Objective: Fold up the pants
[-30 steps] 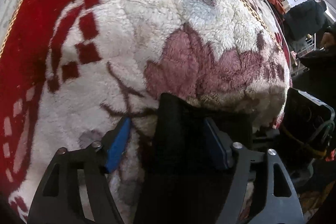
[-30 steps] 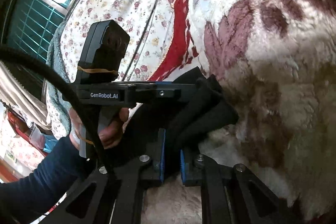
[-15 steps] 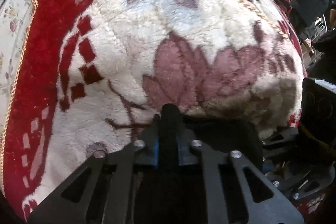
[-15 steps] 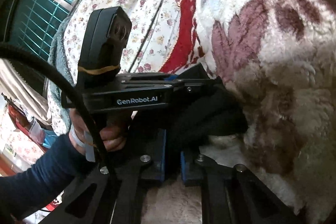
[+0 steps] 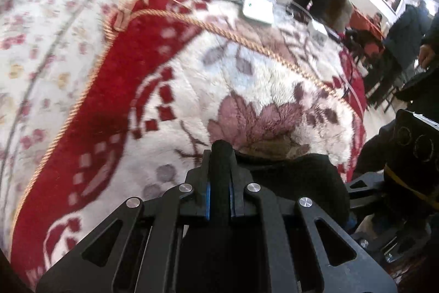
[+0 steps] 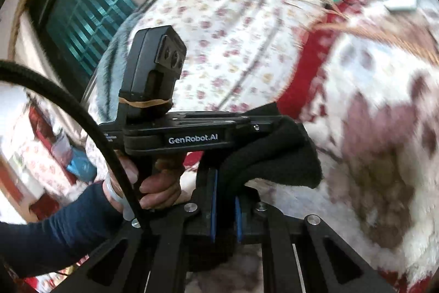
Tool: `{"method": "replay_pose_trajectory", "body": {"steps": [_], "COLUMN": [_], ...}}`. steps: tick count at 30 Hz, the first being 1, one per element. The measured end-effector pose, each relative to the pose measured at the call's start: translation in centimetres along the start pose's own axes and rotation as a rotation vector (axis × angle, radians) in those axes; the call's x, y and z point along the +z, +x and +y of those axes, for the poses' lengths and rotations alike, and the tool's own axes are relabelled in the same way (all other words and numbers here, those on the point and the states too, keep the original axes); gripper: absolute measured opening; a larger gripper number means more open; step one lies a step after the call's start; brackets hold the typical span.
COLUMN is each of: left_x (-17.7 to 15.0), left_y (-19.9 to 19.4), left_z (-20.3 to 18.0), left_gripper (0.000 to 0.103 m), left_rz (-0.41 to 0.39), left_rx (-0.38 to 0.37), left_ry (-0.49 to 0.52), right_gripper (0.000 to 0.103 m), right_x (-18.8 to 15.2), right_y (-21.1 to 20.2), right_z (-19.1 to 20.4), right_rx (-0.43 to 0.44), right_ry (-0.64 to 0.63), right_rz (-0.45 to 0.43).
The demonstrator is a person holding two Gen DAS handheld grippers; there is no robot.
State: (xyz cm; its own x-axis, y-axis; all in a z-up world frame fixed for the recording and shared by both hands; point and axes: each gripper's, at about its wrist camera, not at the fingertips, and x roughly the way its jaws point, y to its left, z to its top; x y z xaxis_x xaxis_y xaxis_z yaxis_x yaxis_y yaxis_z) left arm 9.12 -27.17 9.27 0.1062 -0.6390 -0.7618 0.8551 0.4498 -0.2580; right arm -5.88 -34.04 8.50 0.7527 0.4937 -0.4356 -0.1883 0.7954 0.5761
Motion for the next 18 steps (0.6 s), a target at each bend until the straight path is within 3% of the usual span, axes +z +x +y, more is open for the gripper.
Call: {"method": "replay_pose_trajectory", "body": {"steps": [1, 2, 9, 14, 18], "left_x": [-0.4, -1.5, -6.4, -12.7, -18.8], "left_y": [-1.4, -2.9, -11.2, -15.7, -17.9], "left_z": [0.1, 2.7, 6.0, 7.9, 9.8], "left_gripper": [0.008, 0.008, 0.008, 0.008, 0.008], "left_rz": [-0.018, -0.032, -0.143, -0.196, -0.218], "left_rx": [0.012, 0.020, 0.100, 0.177, 0.238], "left_ry": [-0.015, -0.024, -0.136, -0.277, -0.426], "right_gripper": [0.010, 0.010, 0.010, 0.010, 0.011], "right_x": [0.2, 0.2, -0.5, -3.4, -7.2], "right_y": [0.2, 0.3, 2.7, 5.8, 9.0], "right_z": [0.8, 1.8, 8.4, 12.9, 15.8], "right_rx": [0.011, 0.021, 0.112, 0.173, 0.173], "right_ry": [-0.019, -0.041, -0.176, -0.272, -0.391], "right_rz": [0.004, 0.008, 0.072, 0.165, 0.262]}}
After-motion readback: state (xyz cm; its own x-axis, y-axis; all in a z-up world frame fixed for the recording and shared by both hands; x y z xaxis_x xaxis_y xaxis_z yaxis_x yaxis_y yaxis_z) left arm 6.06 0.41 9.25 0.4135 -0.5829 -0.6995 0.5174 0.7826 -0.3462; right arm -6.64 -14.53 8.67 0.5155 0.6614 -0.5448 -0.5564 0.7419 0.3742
